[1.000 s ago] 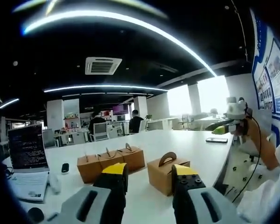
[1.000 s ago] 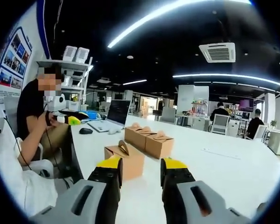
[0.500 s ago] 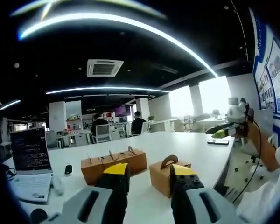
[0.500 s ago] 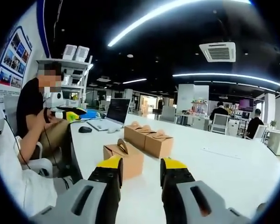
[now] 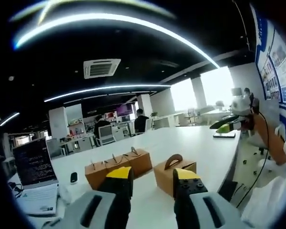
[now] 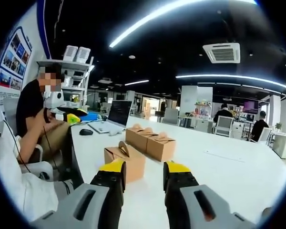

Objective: Pick up one paper box from the group, open the paper box, and remove the item inside

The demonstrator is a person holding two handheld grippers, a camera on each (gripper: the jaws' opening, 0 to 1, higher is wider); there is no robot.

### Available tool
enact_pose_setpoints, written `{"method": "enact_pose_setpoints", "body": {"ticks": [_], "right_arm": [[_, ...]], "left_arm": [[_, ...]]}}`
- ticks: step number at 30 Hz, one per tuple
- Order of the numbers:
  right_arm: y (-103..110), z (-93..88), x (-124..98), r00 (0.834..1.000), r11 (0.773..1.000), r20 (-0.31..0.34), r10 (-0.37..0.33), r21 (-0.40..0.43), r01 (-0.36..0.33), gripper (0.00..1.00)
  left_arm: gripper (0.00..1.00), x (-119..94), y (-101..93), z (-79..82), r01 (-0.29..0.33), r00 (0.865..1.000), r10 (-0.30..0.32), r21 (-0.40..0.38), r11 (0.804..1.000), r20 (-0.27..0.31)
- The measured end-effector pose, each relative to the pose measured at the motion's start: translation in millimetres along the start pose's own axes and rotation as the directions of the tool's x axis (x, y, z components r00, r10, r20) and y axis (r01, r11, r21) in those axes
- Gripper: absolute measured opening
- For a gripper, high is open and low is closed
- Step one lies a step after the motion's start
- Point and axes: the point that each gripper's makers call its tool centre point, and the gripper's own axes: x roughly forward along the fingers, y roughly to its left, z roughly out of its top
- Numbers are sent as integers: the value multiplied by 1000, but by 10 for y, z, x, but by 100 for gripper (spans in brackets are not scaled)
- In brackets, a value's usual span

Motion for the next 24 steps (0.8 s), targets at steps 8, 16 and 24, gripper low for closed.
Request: {"method": "enact_pose_setpoints", "body": {"ticks": [8,16,24], "right_arm": [[15,5,9,1000,1000,1,-6,-4,6,32],[50,-4,20,1000,1000,-5,-3,-11,3,32],[62,-4,20,1000,1000,-7,-4,-13,3,32]], "left_arm": [[35,58,-131,73,31,1000,-31,37,999,-7],[35,96,-145,81,36,999,-33,65,997,-36],[35,205,-196,97,54,997,-47,110,992,-68]]}}
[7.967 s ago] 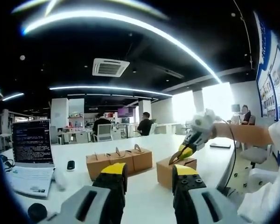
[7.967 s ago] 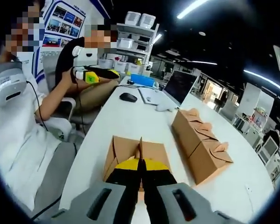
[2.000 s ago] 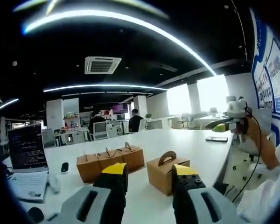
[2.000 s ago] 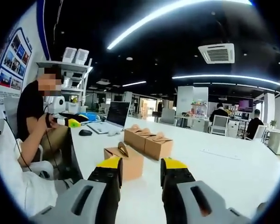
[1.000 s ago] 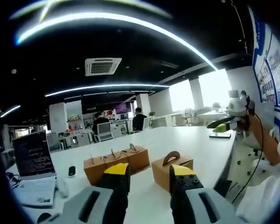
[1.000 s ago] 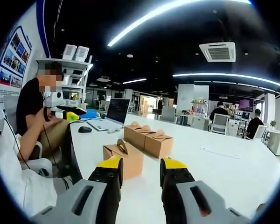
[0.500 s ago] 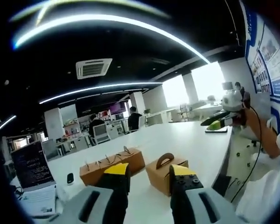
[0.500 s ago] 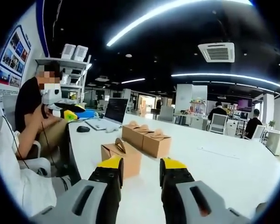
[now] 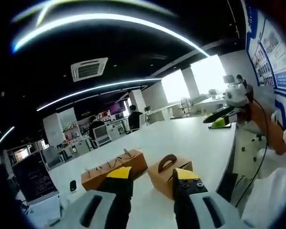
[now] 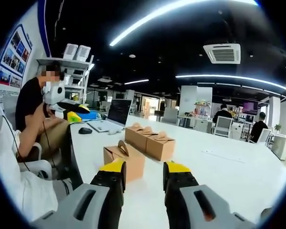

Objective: Pick up one paper box from the group, open the paper box, and remove the item inside

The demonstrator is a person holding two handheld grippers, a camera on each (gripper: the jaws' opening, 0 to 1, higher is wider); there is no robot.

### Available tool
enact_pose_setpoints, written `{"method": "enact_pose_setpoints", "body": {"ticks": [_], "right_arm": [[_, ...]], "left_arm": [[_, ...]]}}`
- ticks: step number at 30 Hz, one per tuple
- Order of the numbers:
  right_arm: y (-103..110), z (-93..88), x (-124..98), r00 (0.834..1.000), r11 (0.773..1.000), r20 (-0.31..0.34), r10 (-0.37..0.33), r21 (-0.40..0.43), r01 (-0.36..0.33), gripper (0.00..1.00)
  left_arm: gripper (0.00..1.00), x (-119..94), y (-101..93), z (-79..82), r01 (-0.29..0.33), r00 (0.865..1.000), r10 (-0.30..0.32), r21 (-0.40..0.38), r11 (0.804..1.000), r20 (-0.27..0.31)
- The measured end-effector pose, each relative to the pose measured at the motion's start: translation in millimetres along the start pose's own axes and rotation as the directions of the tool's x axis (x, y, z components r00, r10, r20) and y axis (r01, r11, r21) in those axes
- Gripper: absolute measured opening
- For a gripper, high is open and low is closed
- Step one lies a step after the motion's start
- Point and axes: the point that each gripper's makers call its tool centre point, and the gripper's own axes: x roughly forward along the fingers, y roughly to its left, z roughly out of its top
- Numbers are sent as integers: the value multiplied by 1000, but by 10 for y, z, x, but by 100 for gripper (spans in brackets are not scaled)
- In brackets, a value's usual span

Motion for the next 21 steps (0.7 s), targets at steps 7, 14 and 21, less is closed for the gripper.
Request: {"method": "enact_pose_setpoints", "body": {"ticks": [7,14,21], "right_arm": [[-5,-17,0,1000,1000,-7,1,-2,-1,32],[-29,4,-14,1000,1000,-2,-3,-3,3,32],[-7,8,-12,1000,1000,-5,6,-10,-6,32]], "left_arm": [[34,142,-39,-5,8,999,-7,45,999,-35],[34,235,-111,-33,16,997,-8,101,995,-78],[34,315,-215,23,30,996,-18,142,989,-87]]}}
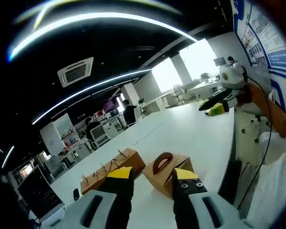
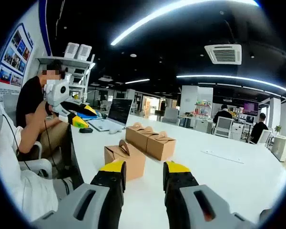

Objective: Pick up one paper box from the group, open the paper box, and remove the item inside

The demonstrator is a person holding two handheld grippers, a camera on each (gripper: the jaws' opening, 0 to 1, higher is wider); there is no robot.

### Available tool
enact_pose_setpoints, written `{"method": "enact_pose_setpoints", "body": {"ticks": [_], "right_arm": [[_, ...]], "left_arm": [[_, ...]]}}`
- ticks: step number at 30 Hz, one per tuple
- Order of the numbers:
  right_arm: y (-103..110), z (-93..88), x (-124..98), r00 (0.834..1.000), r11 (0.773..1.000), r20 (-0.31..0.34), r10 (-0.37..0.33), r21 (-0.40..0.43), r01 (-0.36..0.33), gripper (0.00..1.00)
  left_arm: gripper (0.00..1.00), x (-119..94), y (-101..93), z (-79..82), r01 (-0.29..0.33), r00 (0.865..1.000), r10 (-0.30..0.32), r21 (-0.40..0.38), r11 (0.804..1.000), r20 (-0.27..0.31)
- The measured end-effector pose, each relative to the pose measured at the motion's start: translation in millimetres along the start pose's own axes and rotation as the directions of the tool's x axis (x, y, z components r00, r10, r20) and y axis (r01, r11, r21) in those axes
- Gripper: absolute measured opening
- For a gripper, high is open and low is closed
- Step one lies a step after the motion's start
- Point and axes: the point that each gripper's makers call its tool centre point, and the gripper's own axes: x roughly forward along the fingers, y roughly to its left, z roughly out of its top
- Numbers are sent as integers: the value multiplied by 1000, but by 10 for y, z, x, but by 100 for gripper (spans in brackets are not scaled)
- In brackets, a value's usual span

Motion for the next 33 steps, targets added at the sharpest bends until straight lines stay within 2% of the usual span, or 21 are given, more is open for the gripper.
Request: {"method": "enact_pose_setpoints", "body": {"ticks": [16,33], "right_arm": [[-25,9,-26,1000,1000,3,-1,-3,1,32],[-8,4,-25,1000,1000,-1,3,-4,-3,32]], "left_arm": [[32,246,-134,-83,20,996,-12,89,996,-85],[31,439,-192,-115,46,992,-32,113,993,-122]]}}
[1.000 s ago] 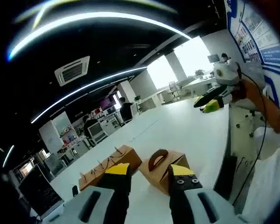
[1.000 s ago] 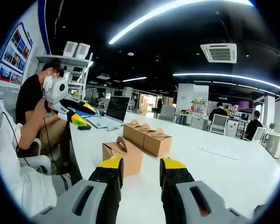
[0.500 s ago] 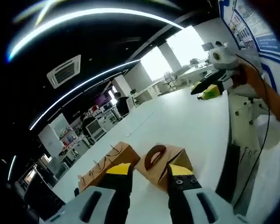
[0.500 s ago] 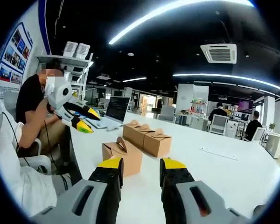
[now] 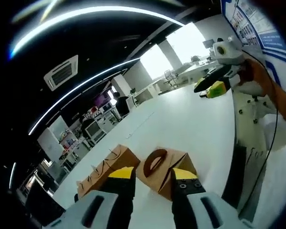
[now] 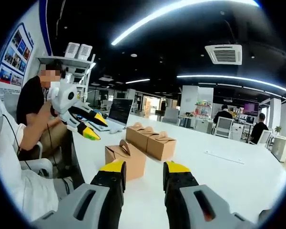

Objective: Pick up one paper box from the group, open the paper box, and remove the item inside

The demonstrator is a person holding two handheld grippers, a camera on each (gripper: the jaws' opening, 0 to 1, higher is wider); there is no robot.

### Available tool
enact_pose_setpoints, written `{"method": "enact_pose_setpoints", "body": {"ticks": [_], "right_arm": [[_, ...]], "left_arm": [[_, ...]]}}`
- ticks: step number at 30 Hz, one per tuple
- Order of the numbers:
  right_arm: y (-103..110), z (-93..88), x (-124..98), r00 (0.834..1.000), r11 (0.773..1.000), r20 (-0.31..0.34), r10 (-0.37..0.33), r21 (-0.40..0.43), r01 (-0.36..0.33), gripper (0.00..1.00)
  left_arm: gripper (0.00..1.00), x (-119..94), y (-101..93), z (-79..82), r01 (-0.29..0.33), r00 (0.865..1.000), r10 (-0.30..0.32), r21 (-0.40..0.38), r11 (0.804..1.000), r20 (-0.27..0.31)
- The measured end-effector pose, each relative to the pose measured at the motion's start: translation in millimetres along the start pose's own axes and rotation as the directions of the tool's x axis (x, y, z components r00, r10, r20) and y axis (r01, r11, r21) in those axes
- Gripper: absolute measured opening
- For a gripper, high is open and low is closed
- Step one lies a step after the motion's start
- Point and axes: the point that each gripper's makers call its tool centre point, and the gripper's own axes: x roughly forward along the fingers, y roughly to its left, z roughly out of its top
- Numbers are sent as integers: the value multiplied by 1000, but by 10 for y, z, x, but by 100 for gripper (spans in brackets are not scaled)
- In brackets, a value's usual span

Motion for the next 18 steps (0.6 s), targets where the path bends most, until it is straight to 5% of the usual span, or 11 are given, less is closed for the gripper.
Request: {"method": "enact_pose_setpoints", "body": {"ticks": [18], "right_arm": [[35,-6,6,1000,1000,-4,5,-6,-5,32]], "left_arm": [[31,198,-58,-39,42,999,-42,-12,999,-22]]}}
